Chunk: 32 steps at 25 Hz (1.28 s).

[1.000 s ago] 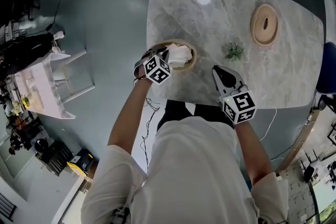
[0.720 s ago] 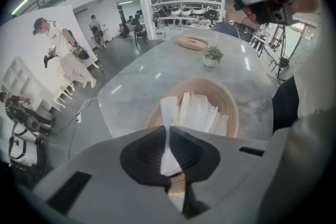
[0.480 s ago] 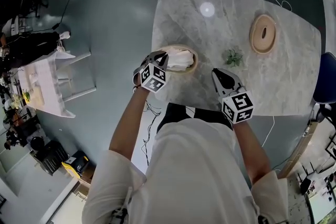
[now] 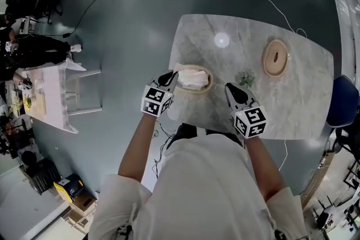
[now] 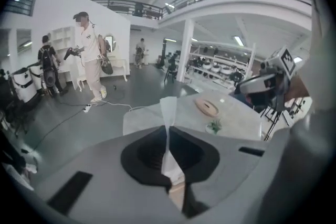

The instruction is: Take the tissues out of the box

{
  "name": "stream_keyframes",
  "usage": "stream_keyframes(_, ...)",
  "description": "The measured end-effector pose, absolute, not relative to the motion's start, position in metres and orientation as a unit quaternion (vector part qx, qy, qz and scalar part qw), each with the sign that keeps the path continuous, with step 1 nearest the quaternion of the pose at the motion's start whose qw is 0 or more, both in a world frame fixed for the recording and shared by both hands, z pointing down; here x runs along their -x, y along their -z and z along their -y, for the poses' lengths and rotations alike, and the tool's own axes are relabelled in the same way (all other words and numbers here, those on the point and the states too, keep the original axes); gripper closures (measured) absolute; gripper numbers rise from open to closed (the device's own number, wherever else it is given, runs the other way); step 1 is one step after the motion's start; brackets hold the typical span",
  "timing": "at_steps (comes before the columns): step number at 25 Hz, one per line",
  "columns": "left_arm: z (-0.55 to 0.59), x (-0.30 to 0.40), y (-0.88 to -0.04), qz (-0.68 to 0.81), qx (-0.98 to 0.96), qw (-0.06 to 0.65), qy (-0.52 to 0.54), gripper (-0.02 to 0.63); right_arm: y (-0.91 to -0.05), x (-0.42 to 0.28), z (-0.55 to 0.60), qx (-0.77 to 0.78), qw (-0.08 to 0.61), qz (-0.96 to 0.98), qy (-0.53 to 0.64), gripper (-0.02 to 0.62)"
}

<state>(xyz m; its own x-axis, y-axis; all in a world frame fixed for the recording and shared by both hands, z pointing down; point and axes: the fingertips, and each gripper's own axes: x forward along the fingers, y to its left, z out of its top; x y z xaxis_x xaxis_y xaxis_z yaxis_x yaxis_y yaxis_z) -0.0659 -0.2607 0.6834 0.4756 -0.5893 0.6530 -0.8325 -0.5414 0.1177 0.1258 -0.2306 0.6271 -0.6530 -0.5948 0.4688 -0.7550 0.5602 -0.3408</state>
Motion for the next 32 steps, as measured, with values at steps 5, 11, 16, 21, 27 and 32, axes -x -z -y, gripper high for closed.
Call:
stream_keyframes(5, 0.254, 0.079, -0.635, 0.454, -0.840, 0.216, -0.202, 0.588, -0.602, -0.118, 0.230, -0.391, 0.148, 0.879, -0.229, 0.555)
stream_keyframes(11, 0.247, 0.088, -0.576, 0.482, -0.844, 0.192, -0.132, 0.588, -0.574, -0.116, 0.230, -0.392, 0.147, 0.888, -0.193, 0.555)
stream_keyframes(16, 0.229, 0.103, -0.534, 0.510, -0.838, 0.172, -0.085, 0.588, -0.552, -0.111, 0.219, -0.387, 0.135, 0.892, -0.194, 0.555)
stream_keyframes(21, 0.215, 0.113, -0.501, 0.532, -0.831, 0.154, -0.054, 0.588, -0.528, -0.114, 0.219, -0.389, 0.125, 0.895, -0.177, 0.555)
stream_keyframes(27, 0.203, 0.126, -0.465, 0.550, -0.823, 0.143, -0.010, 0.588, -0.499, -0.113, 0.217, -0.390, 0.117, 0.900, -0.154, 0.555)
stream_keyframes(32, 0.194, 0.132, -0.436, 0.550, -0.825, 0.128, 0.029, 0.589, -0.478, -0.115, 0.212, -0.390, 0.110, 0.905, -0.127, 0.555)
